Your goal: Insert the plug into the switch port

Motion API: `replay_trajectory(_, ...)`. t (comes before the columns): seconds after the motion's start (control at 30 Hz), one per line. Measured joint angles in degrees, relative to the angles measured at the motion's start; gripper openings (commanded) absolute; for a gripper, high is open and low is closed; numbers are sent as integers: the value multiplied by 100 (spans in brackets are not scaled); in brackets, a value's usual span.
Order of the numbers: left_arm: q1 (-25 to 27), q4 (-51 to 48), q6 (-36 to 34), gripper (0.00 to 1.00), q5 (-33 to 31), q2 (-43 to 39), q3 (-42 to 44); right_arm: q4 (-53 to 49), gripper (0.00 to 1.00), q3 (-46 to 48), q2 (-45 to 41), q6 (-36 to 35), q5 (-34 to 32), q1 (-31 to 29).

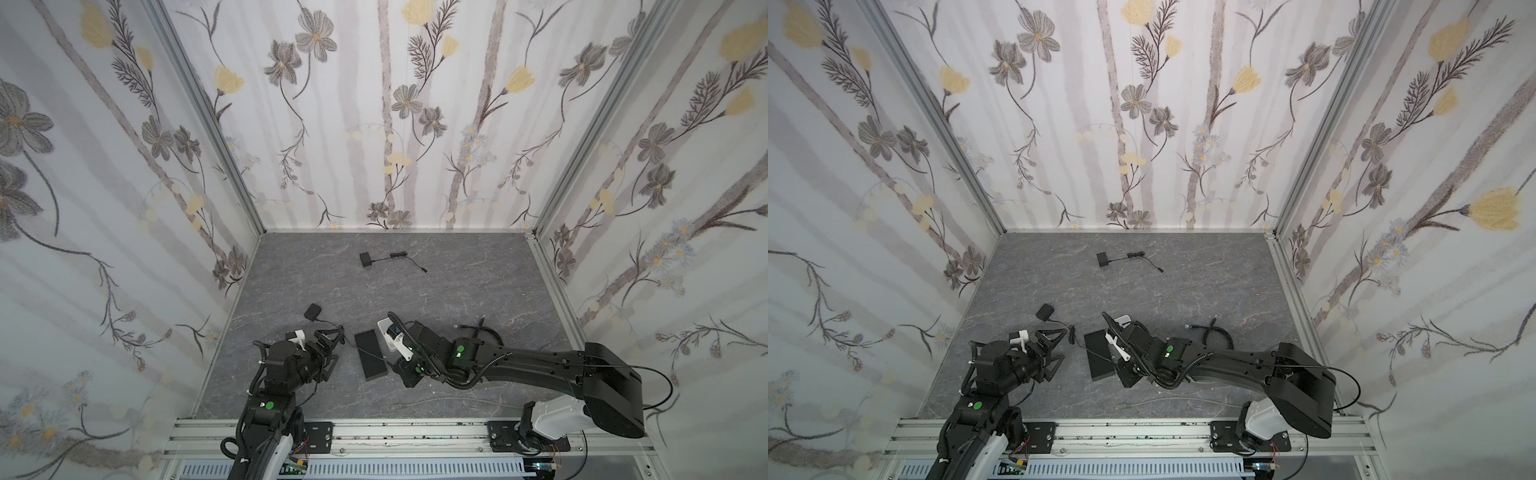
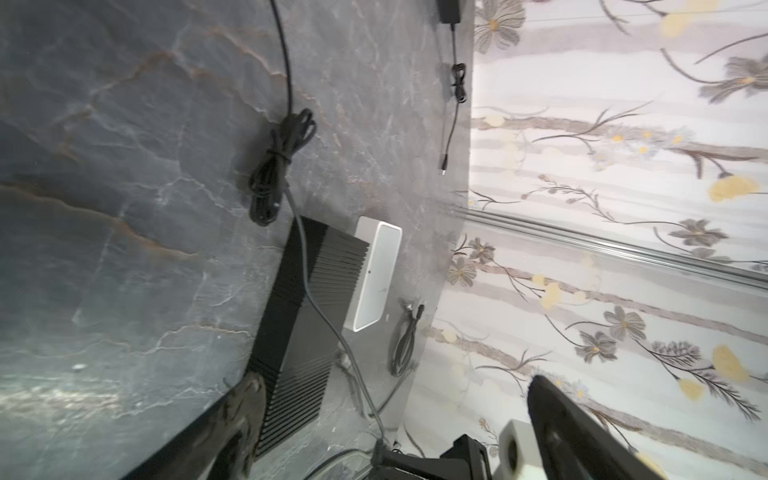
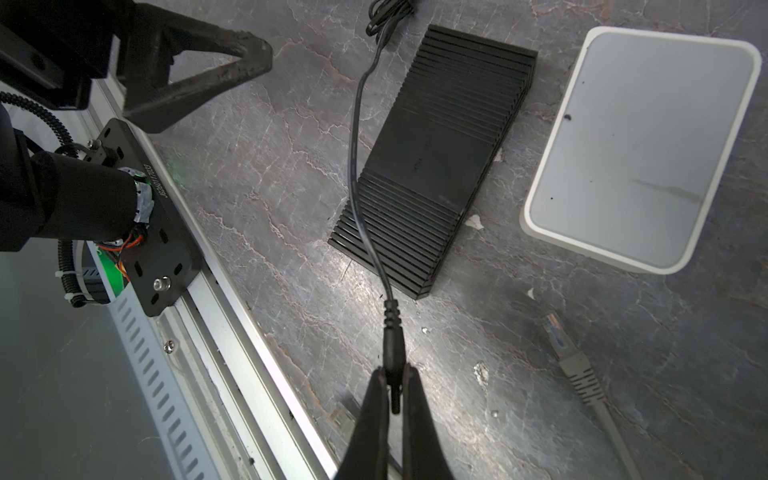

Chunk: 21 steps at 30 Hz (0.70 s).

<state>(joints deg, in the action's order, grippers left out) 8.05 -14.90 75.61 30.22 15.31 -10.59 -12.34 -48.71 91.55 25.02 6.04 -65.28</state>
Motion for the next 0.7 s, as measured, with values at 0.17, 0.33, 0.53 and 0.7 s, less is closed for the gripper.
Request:
replay_trajectory(0.17, 0, -284, 57, 100, -151, -483, -437, 101, 0, 0, -186, 46, 0, 11)
replay_trajectory(0.33, 15, -68, 745, 100, 289, -304, 57, 131, 0, -129, -186, 105, -2, 31)
replay_trajectory(0.53, 59, 352, 1244, 100, 813, 4, 129, 337, 0, -396, 0, 245, 109, 31)
replay_trajectory(0.7, 170, 621, 1335, 99, 1064, 343, 125, 452, 0, -745, 396, 256, 278, 31)
